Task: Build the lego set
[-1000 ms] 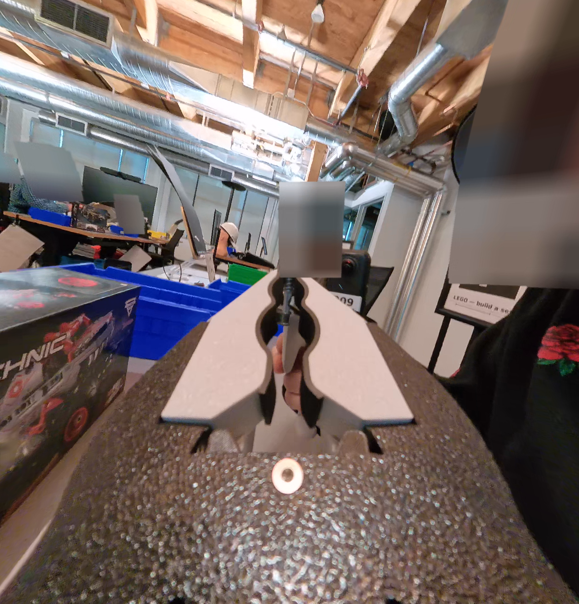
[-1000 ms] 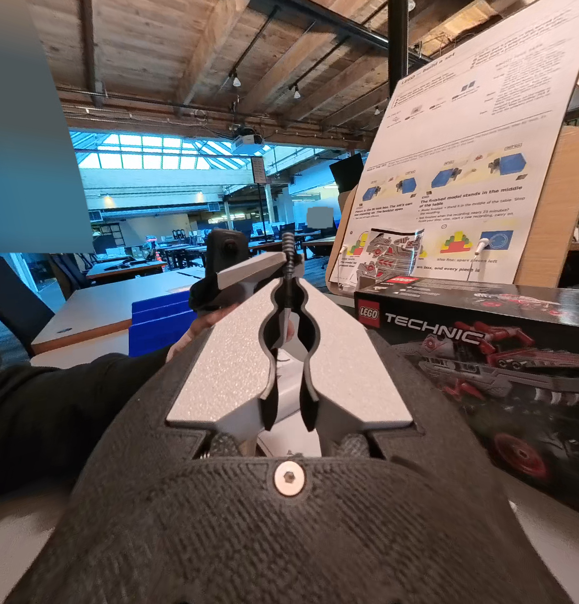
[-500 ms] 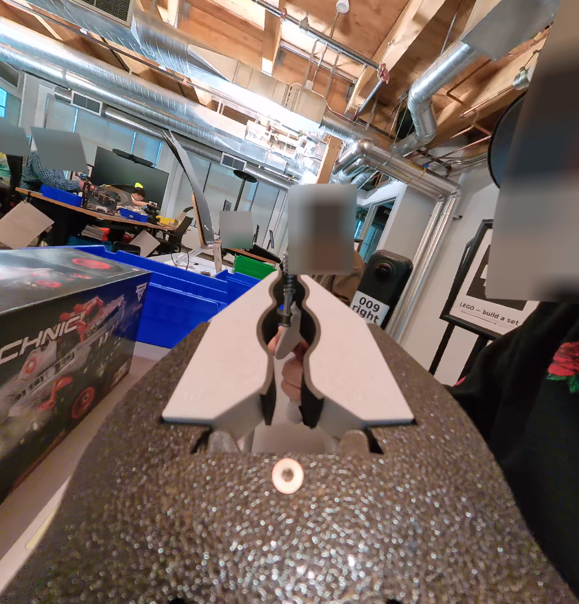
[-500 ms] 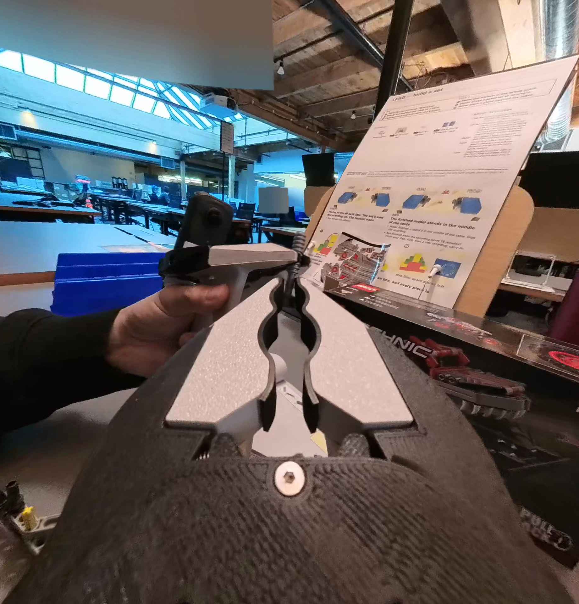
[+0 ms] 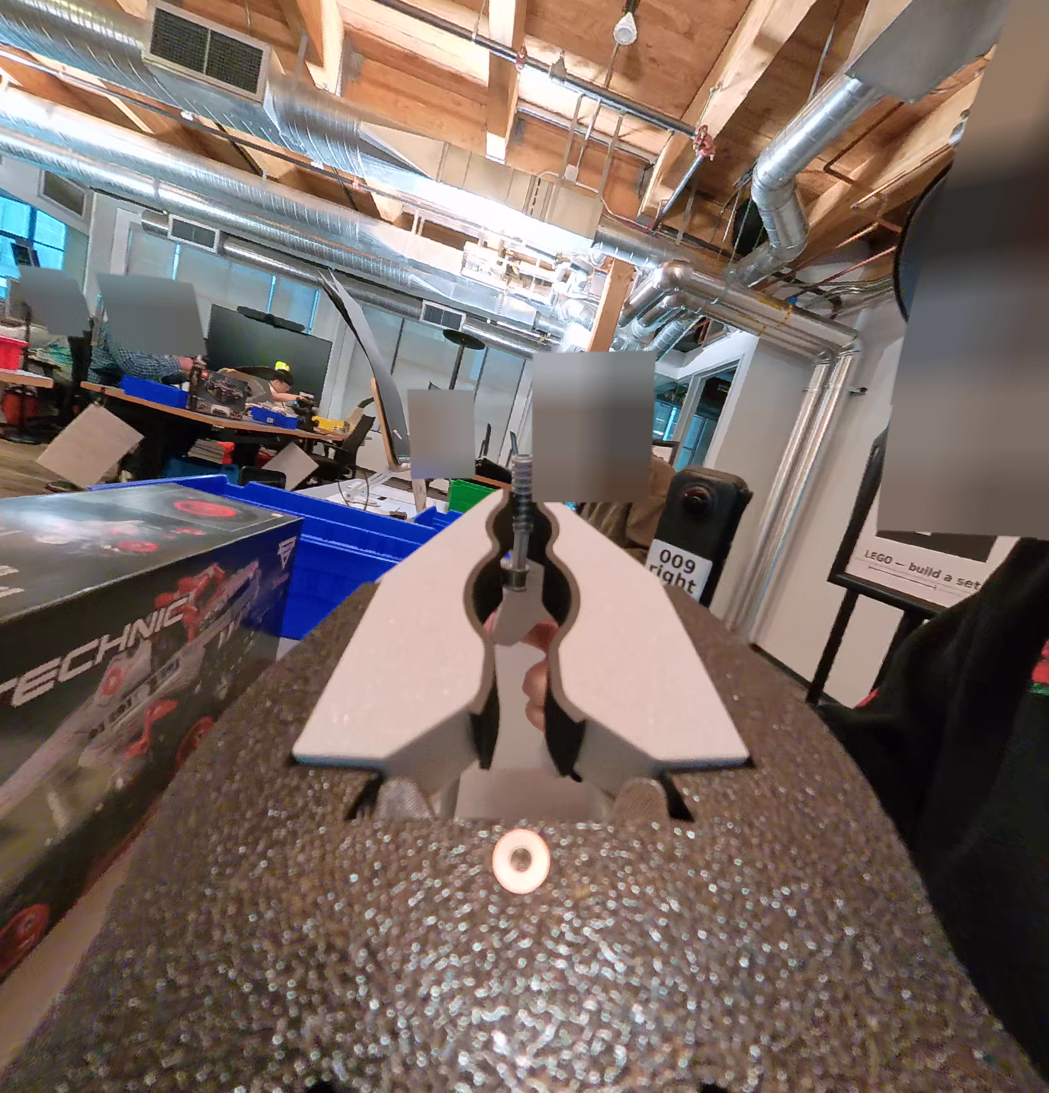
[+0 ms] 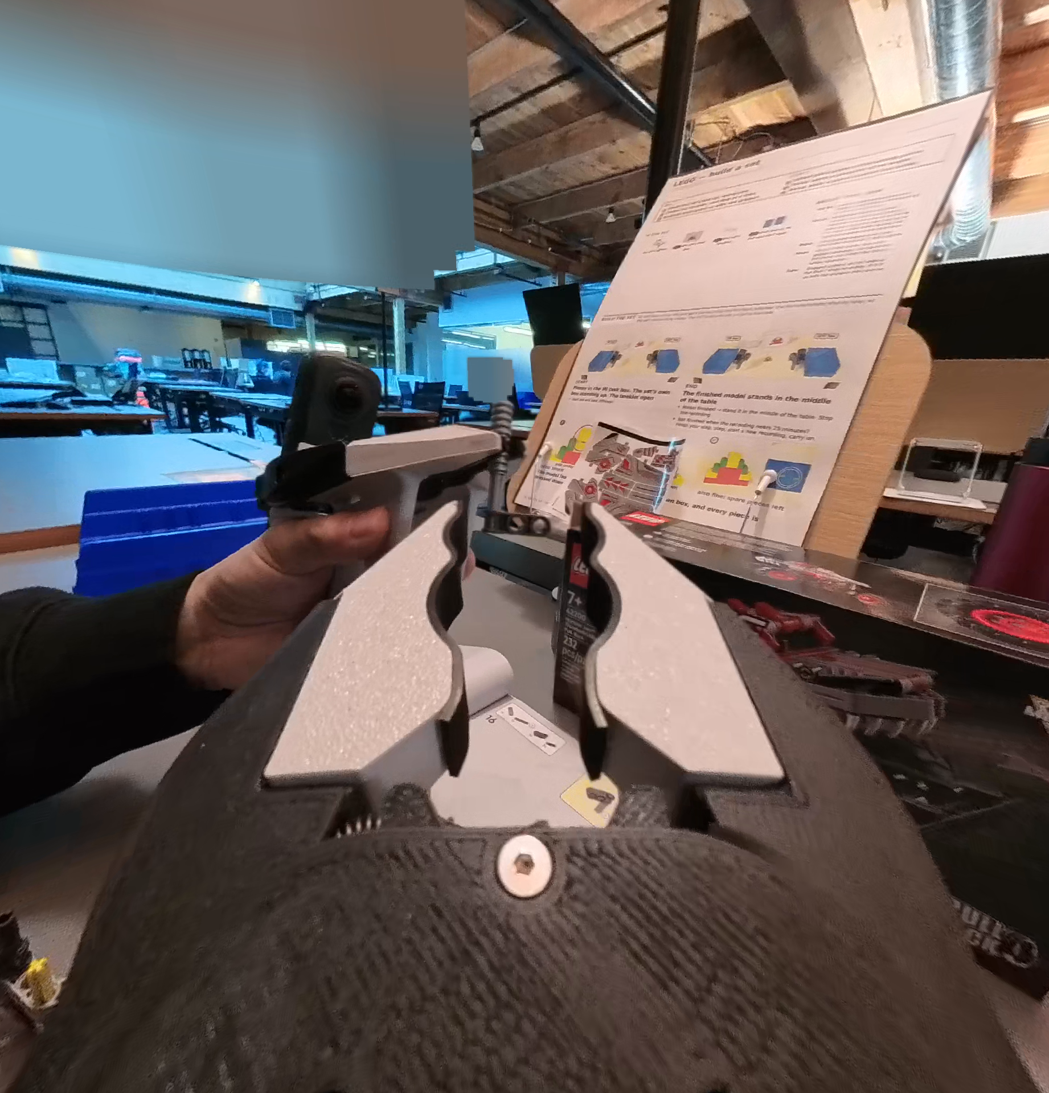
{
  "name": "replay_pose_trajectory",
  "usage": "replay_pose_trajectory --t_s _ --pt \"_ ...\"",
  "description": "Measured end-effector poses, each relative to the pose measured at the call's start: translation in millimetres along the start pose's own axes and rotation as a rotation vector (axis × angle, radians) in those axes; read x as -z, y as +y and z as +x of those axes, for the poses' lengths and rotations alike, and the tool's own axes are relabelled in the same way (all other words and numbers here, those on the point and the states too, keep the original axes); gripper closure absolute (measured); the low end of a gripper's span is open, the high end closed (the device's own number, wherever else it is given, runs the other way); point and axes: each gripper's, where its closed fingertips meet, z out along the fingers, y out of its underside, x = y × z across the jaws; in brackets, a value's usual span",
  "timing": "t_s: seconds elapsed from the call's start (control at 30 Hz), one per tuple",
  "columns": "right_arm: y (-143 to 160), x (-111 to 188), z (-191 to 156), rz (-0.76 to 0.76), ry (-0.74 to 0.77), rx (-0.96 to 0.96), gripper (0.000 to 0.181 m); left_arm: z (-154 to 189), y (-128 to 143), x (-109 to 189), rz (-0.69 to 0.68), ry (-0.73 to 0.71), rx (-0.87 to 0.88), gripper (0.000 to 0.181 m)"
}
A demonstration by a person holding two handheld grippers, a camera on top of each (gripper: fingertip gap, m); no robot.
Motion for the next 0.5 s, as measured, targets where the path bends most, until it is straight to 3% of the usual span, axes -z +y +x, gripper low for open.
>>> replay_pose_trajectory --t_s 0.2,0.37,0.5 --pt "3 -1 6 -0.021 0.026 -0.01 0.13 4 2 -3 -0.011 0.019 -0.006 0.177" --pt "6 -1 2 -0.034 0.008 -0.009 0.145 11 8 -7 -0.028 0.054 -0.009 0.177" --pt "8 -3 -3 -0.045 -0.022 -0.034 0.148 14 15 -10 -0.053 0.066 -0.026 0.178"
